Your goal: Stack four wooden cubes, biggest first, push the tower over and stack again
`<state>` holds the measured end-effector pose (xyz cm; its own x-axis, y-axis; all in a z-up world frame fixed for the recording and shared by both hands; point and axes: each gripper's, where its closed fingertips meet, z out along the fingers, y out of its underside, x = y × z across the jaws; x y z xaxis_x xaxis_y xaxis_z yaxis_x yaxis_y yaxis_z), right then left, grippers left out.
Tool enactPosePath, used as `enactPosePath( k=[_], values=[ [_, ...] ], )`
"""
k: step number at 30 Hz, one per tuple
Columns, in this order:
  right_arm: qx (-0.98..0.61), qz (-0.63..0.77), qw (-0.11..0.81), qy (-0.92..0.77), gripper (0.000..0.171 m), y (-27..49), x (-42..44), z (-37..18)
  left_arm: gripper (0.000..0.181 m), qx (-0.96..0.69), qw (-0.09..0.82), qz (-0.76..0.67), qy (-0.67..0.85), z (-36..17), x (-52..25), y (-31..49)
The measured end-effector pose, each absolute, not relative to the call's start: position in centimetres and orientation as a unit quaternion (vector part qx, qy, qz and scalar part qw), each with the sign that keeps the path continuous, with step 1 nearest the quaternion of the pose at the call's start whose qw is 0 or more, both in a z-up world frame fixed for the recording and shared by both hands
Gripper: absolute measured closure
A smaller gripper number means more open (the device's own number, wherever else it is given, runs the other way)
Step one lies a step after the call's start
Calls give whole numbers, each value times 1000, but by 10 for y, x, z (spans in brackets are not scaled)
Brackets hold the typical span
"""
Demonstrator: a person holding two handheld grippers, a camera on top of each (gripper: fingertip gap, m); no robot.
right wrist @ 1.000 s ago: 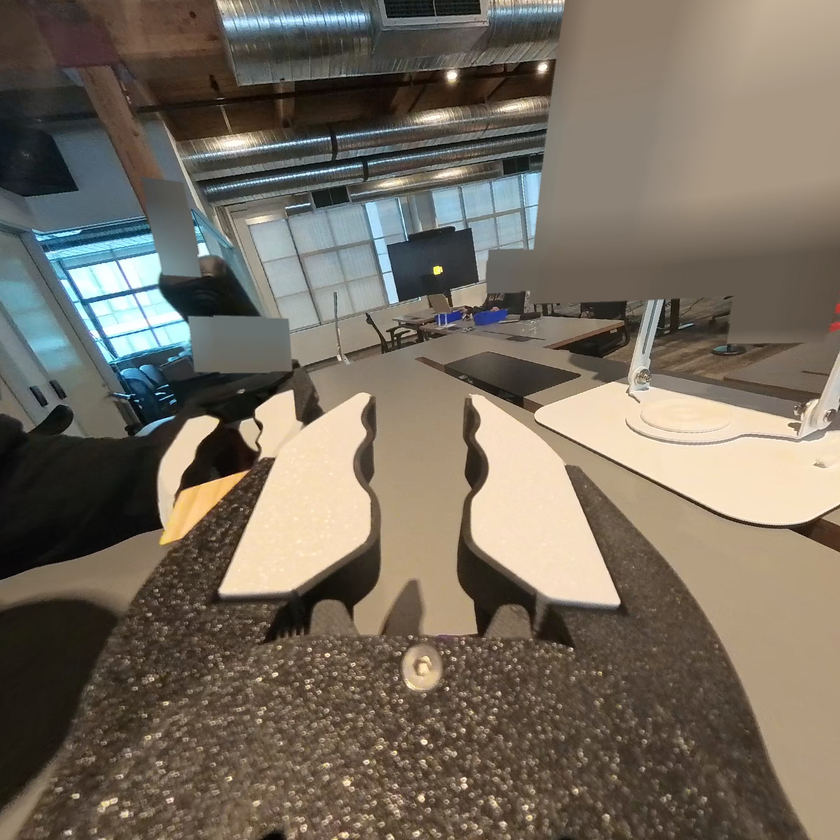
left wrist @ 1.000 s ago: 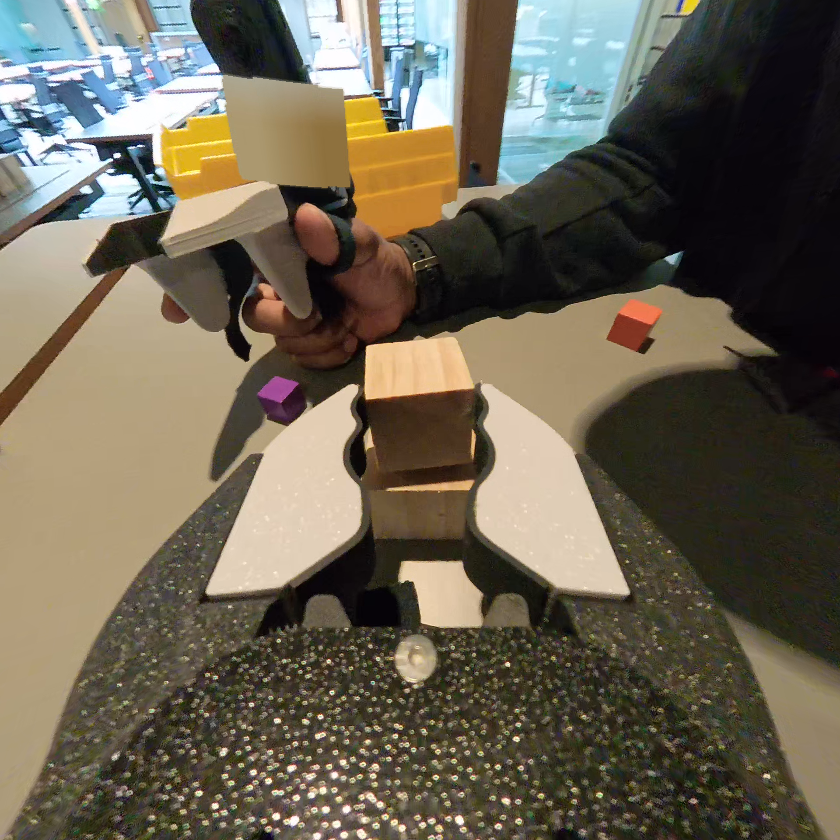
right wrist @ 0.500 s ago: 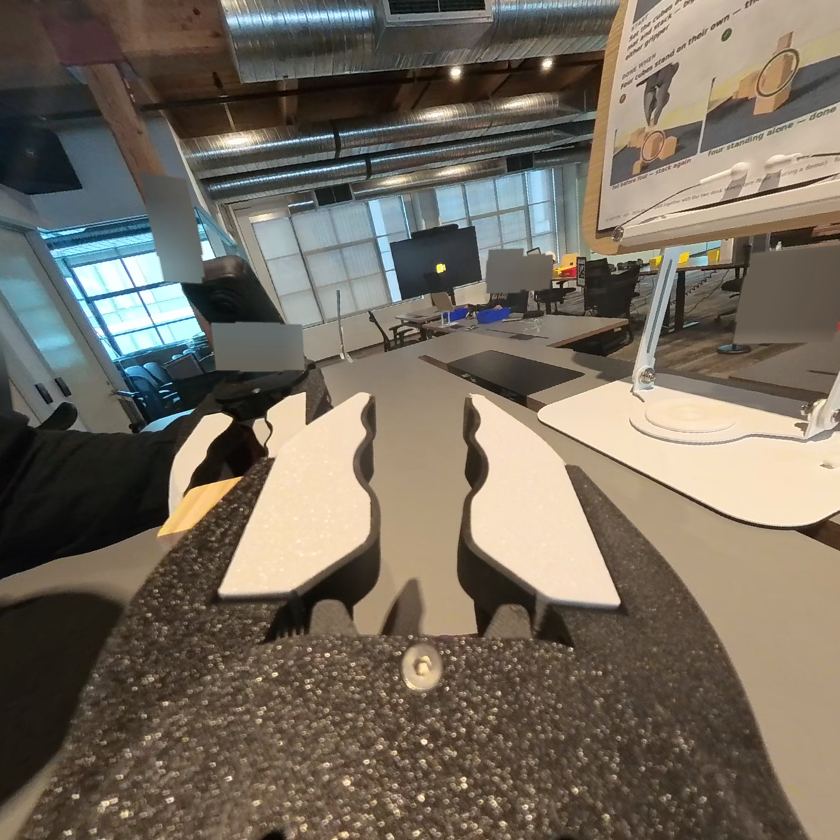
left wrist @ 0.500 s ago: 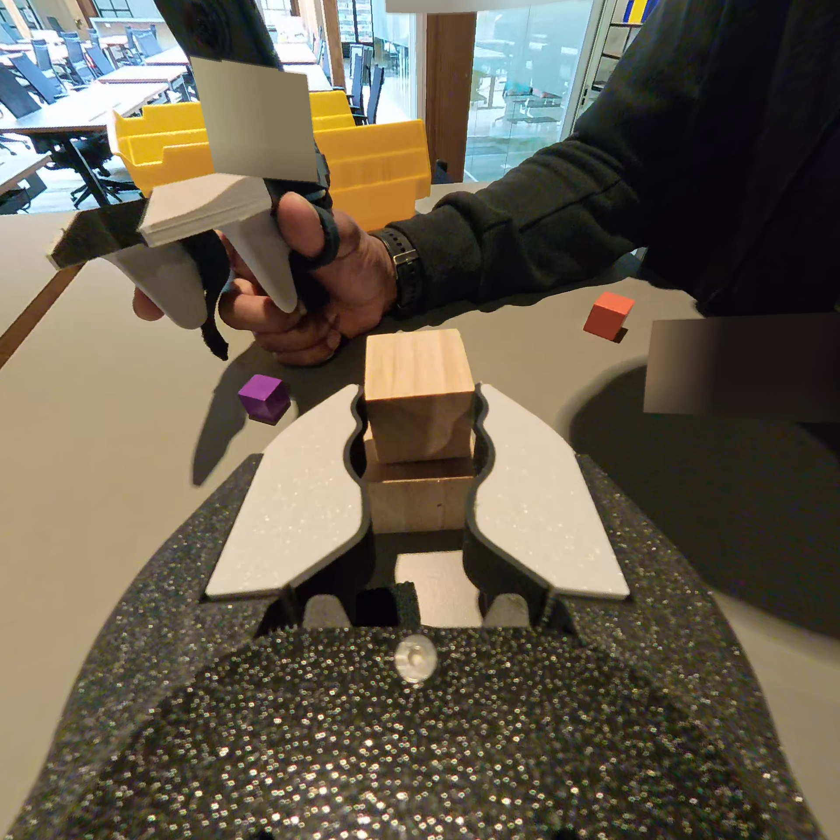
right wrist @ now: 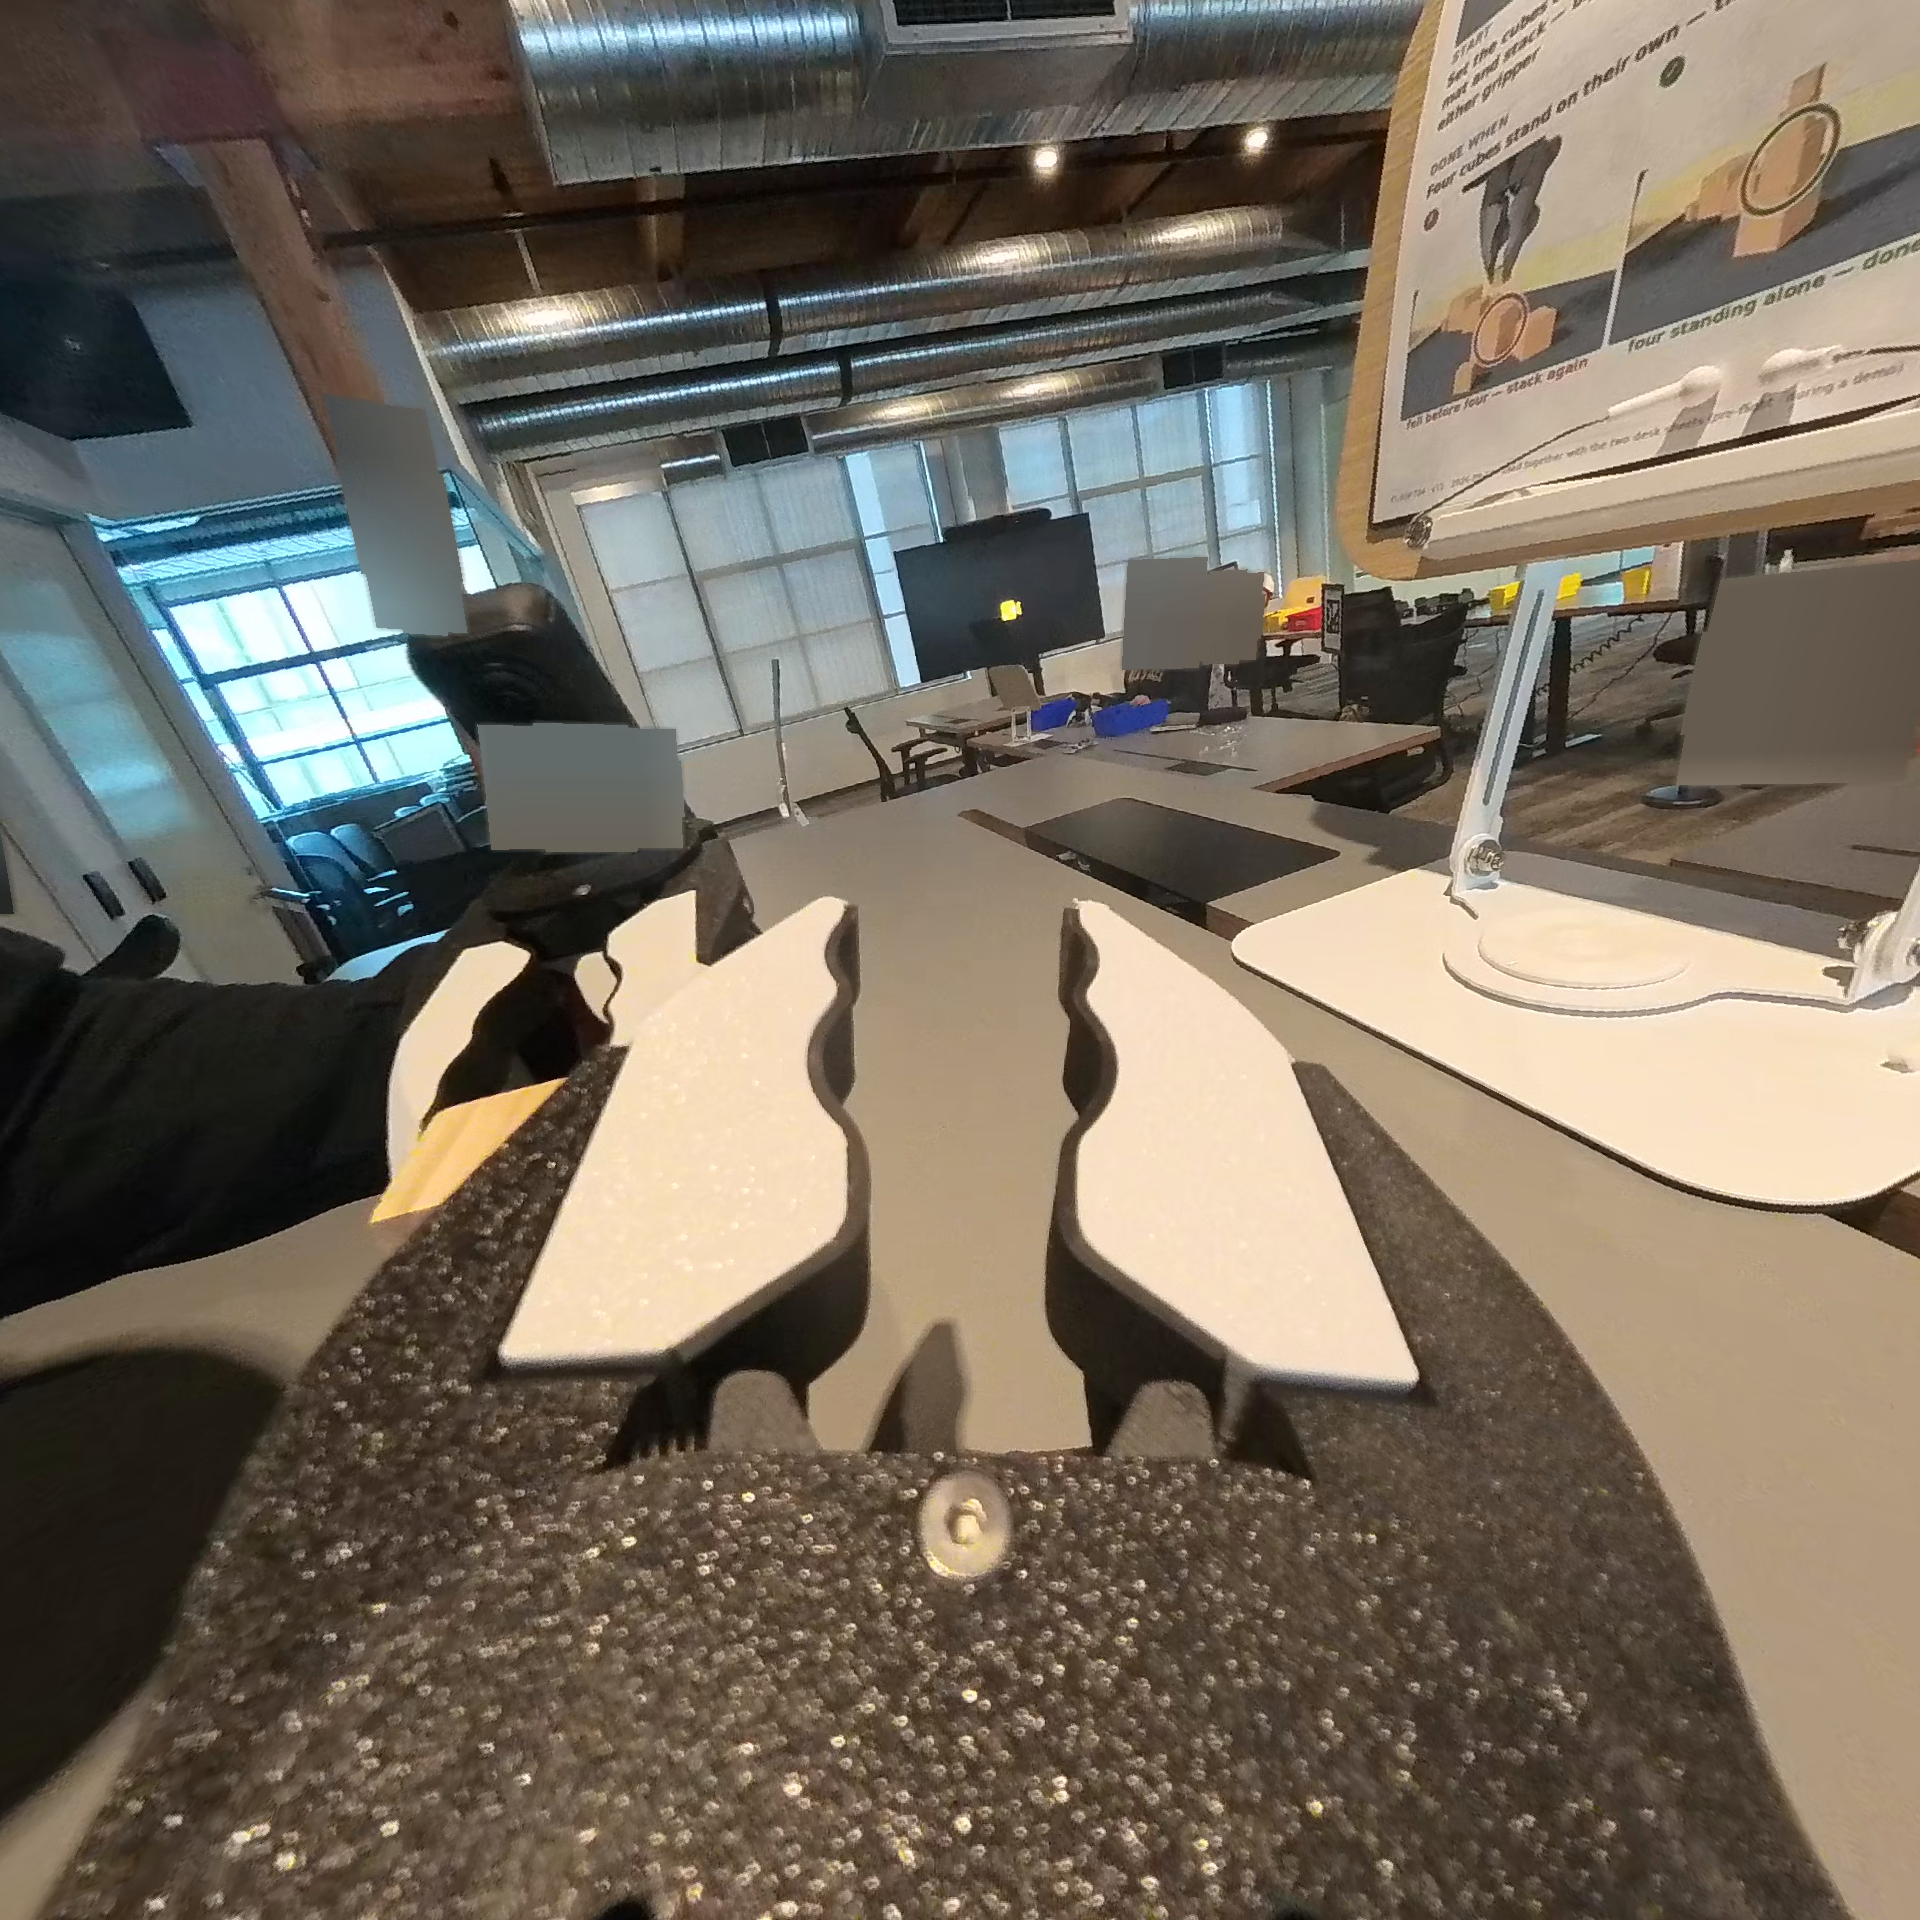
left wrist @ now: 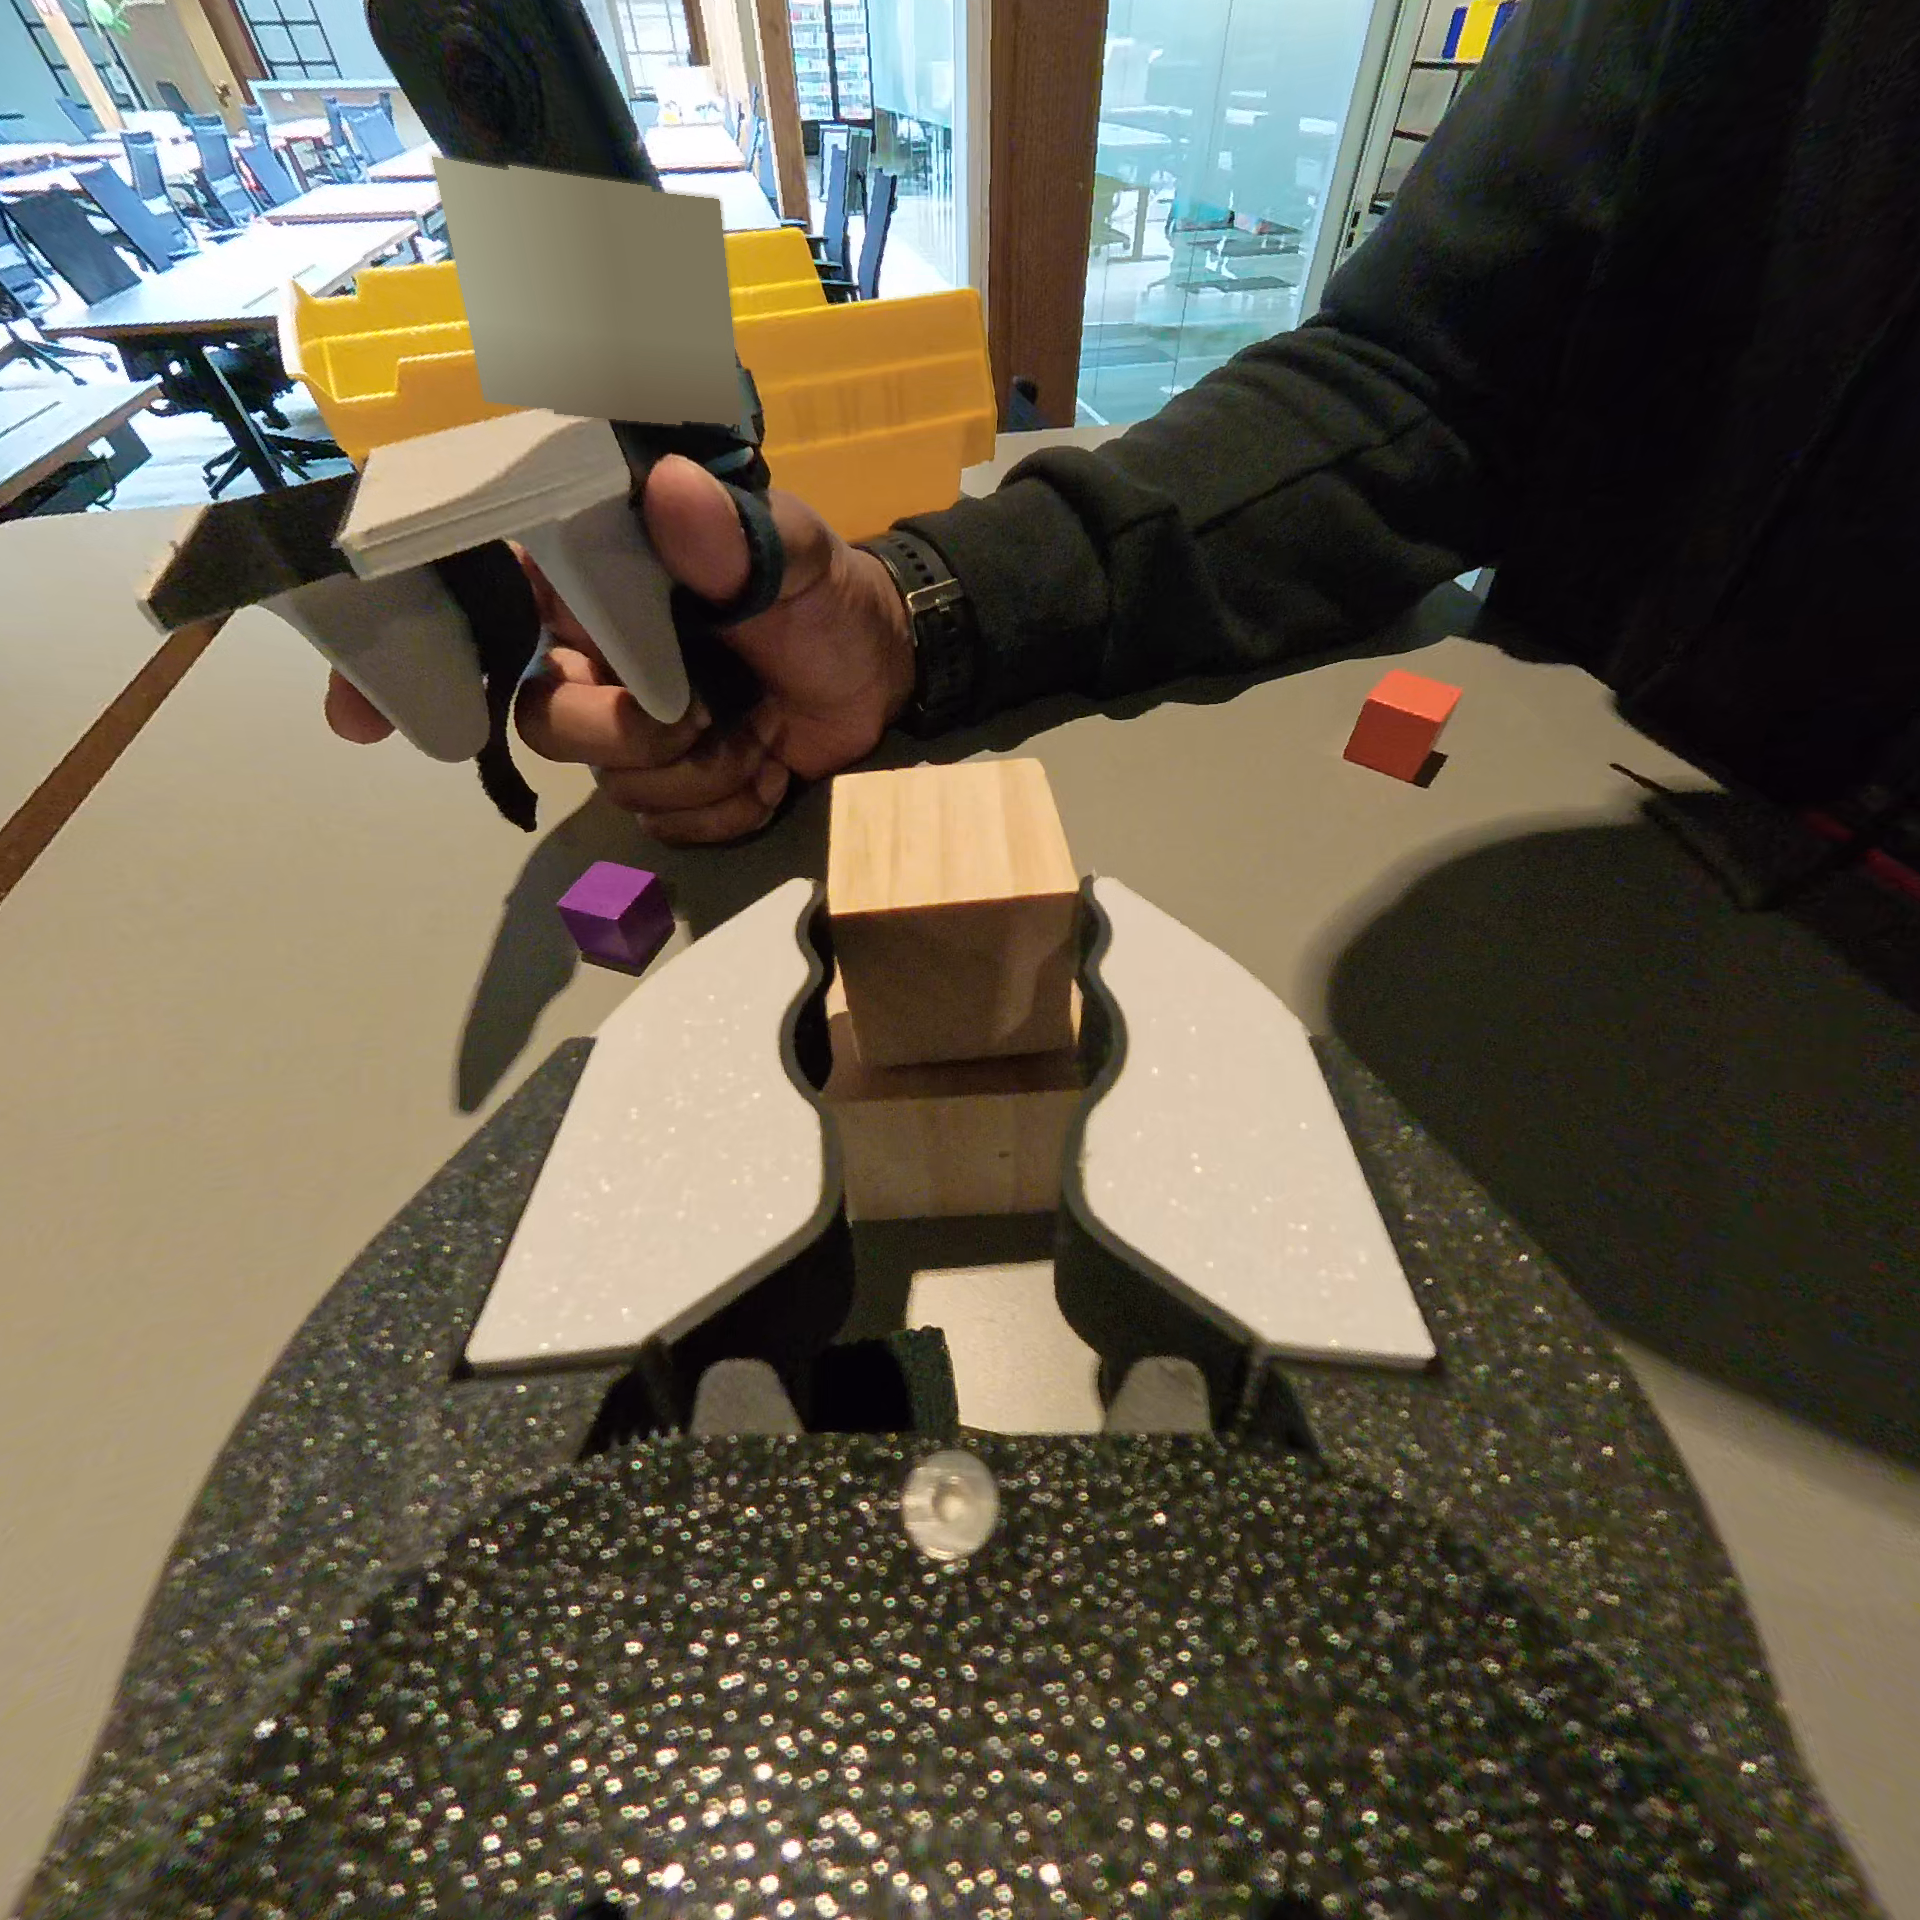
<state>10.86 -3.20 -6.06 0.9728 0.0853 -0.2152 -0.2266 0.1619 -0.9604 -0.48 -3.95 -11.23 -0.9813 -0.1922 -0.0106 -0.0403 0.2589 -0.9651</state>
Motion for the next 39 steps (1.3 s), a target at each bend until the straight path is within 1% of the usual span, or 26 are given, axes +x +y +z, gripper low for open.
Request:
enactPosePath(
  k=[15,24,27,29,31,33,35,39],
  values=[
    [-641,103,759,52,134,-31,107,-61,137,-71,57,-601,794,-113,-6,-41],
    [-640,103,760,51,134,-31,107,-61,123,-79,71,-606,788,-111,-3,-38],
    [-638,104,761,52,134,-32,108,-60,122,-89,75,-633,765,-102,-5,-25],
    [-637,107,762,52,134,-32,108,-60,124,-103,78,-691,711,-81,-7,-6],
    [-636,108,763,52,134,-32,108,-59,134,-150,111,-778,600,-51,2,30],
    [-634,110,764,52,134,-33,108,-59,139,-211,180,-820,502,-34,19,68],
    [-633,111,764,52,134,-33,109,-59,138,-252,258,-780,512,-42,35,77],
    [-633,108,765,48,134,-34,108,-58,131,-284,306,-728,544,-52,51,70]
  ],
)
